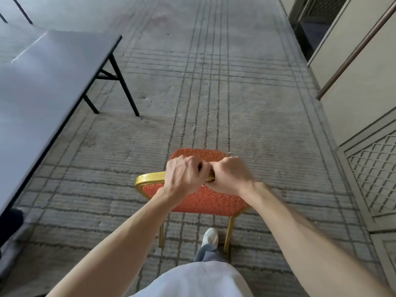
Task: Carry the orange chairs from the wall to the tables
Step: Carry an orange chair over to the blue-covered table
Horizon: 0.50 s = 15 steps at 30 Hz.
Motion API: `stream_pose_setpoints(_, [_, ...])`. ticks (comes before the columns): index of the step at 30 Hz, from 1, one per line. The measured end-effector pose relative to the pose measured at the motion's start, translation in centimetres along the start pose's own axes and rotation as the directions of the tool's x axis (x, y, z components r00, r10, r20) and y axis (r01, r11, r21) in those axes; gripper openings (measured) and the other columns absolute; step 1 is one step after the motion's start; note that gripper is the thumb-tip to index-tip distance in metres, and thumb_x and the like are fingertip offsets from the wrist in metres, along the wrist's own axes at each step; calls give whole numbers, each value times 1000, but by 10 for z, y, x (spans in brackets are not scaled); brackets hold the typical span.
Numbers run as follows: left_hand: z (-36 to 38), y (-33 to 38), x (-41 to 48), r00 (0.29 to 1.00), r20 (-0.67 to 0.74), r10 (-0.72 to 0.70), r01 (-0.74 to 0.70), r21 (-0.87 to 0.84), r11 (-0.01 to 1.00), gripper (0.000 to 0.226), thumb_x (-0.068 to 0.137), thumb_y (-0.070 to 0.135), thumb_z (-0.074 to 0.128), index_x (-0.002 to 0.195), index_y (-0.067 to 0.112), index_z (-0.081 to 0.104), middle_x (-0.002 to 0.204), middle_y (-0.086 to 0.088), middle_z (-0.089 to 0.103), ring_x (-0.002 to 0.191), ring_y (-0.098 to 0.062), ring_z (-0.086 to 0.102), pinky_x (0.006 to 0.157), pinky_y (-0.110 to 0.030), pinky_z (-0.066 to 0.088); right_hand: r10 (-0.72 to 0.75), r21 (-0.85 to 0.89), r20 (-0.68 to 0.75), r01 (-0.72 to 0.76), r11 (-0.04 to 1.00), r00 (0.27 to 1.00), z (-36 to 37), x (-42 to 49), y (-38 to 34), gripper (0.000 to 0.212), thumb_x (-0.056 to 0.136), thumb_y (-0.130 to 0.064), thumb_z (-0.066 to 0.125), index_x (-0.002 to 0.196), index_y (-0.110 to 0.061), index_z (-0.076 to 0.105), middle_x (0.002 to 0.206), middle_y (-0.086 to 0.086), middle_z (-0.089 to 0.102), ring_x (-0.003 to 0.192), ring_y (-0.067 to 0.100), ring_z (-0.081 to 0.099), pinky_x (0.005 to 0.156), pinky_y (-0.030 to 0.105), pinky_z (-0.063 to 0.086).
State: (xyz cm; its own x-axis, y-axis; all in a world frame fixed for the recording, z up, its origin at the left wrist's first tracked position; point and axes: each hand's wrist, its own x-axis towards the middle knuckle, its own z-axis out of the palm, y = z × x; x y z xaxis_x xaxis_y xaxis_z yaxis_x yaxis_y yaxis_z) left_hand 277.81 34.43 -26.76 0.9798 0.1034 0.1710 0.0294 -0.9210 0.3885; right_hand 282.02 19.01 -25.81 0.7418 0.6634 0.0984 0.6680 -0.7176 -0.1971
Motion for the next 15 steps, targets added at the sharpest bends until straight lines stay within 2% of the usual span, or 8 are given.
stream_pose_setpoints(2, [-1,-3,38,1000,2,-22,22,-3,1000,52,89,45,36,48,13,34,44,0,42,44,-22,45,48,-30,28,-22,16,31,21,1000,999,-9,34,20,24,83,-41,57,80,-19,67,62,0,66,55,25,63,56,33,53])
stream_pose_setpoints(4, [-6,-8,76,998,0,-58,58,-13,998,54,93,49,34,54,12,41,57,-8,57,58,-31,55,54,-34,33,-15,42,54,13,999,998,-22,66,32,24,86,-39,55,90,-20,67,74,3,70,67,27,66,62,32,49])
stream_pose_setpoints(7, [-8,-15,125,998,29,-57,58,-36,998,53,100,50,33,69,11,50,73,-11,65,74,-33,59,62,-37,38,56,89,40,-59,994,998,-33,104,53,17,89,-35,55,92,-21,63,86,5,71,80,28,67,64,32,44])
stream_pose_setpoints(10, [-4,-23,153,1000,8,11,-11,-23,1000,59,97,55,27,68,10,53,58,-6,54,61,-27,53,57,-35,29,144,179,-4,-141,974,990,-31,128,66,20,87,-43,54,81,-25,61,75,0,71,70,25,67,58,31,49])
stream_pose_setpoints(12, [0,-23,166,996,-86,35,-33,15,999,58,97,49,30,59,10,50,48,-2,47,49,-23,46,53,-32,25,184,209,-29,-174,962,983,-30,141,72,28,84,-48,52,70,-24,58,62,-6,65,58,20,63,52,28,48])
stream_pose_setpoints(15, [2,-19,188,978,-205,24,-21,18,1000,51,95,36,38,49,17,38,41,8,29,37,-16,31,50,-28,17,162,231,-19,-153,961,987,-32,166,88,26,83,-45,56,68,-23,58,59,-6,63,54,18,60,51,27,44])
